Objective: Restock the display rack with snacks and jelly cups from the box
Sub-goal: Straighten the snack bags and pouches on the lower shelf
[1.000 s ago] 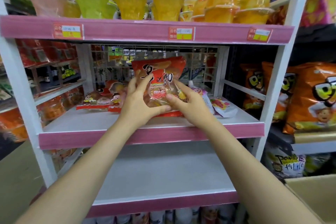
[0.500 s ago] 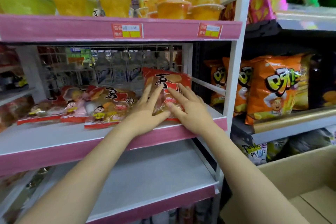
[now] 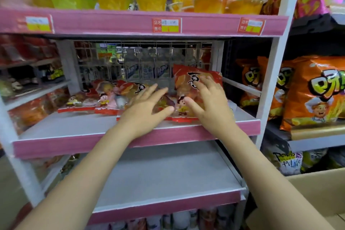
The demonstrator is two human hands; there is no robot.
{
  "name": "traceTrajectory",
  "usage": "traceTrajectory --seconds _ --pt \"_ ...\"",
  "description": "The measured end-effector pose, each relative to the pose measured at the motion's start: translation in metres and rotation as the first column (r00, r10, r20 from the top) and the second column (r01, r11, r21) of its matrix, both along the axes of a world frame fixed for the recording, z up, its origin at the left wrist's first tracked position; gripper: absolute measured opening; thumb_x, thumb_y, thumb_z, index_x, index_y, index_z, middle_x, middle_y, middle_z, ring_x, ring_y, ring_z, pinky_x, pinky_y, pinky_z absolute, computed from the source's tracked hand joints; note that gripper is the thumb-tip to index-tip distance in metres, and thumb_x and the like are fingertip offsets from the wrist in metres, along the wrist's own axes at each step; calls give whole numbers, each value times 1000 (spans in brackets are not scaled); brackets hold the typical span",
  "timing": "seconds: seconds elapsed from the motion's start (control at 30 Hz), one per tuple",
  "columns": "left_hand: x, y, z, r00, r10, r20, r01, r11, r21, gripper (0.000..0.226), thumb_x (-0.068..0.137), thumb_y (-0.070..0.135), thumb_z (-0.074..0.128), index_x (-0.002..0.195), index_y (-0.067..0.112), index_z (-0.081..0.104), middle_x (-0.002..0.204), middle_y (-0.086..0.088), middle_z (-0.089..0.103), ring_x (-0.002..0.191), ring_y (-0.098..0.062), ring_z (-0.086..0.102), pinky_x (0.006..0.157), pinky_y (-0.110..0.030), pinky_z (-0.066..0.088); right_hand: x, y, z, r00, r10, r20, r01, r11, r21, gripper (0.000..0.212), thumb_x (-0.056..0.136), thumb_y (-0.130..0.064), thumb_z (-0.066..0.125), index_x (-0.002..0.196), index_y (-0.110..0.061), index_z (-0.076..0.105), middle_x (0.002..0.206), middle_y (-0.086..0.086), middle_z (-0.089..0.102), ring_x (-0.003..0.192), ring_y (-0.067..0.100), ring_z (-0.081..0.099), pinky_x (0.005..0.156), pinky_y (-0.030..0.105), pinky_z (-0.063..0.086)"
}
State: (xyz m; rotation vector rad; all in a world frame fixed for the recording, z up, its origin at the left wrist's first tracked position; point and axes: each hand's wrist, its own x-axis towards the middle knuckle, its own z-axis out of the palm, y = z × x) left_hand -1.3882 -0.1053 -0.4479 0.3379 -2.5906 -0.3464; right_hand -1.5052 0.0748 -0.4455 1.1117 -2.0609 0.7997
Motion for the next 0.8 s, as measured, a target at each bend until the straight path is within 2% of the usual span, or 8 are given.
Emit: traceTrajectory --seconds 0.13,0.2,0.3,0.4,0.5,0.6,0.7,0.8 --pt "32 -37 -11 950 313 8 -313 949 34 65 90 72 42 149 46 30 159 -2 31 144 -30 31 114 -47 34 39 -51 14 936 210 282 -265 948 174 51 97 -40 57 139 -12 51 132 10 61 121 25 56 97 33 44" --pt "36 -44 -13 937 349 33 -350 931 105 61 88 74 41 143 48 36 156 -3 38 136 -30 43 106 -42 42 44 -77 10 967 64 248 -154 919 363 61 97 -49 53 142 -10 43 131 16 59 121 33 54 95 36 43" --pt "36 -50 -11 939 341 44 -342 916 210 64 87 78 39 142 45 39 158 -3 36 132 -29 48 103 -40 44 49 -97 3 972 -173 157 51 812 581 90 95 -69 32 153 -1 21 149 22 42 139 38 35 114 44 27" --pt "39 -49 -10 958 286 -7 -270 913 306 66 88 74 45 143 40 43 151 0 45 130 -25 49 105 -38 42 48 -101 5 962 -208 175 30 722 691 101 88 -82 19 154 -6 25 155 13 38 142 31 35 119 47 12" --pt "46 -49 -9 961 257 -107 -191 889 416 60 88 66 55 137 33 54 140 1 55 125 -20 52 103 -34 42 42 -95 3 965 -121 234 -49 789 612 98 81 -87 28 148 -16 39 132 10 62 131 27 50 119 48 13" --pt "59 -51 -7 952 256 -166 -179 909 376 56 87 61 61 129 24 65 146 0 52 126 -19 52 104 -34 42 49 -86 0 955 23 295 -177 845 505 92 78 -84 45 150 -27 37 127 6 66 127 25 53 117 44 26" --pt "82 -57 -11 935 298 -191 -247 936 252 51 88 59 61 124 23 69 116 0 70 102 -17 59 82 -31 44 56 -79 2 864 192 465 -386 845 369 82 79 -76 58 147 -31 45 127 -4 67 117 15 60 97 30 46" --pt "108 -68 -9 876 426 -224 -396 903 167 54 82 75 53 110 34 74 103 8 71 100 -18 63 76 -32 48 57 -89 2 786 291 545 -437 885 158 70 83 -66 63 141 -30 51 107 -6 71 101 12 65 82 25 49"
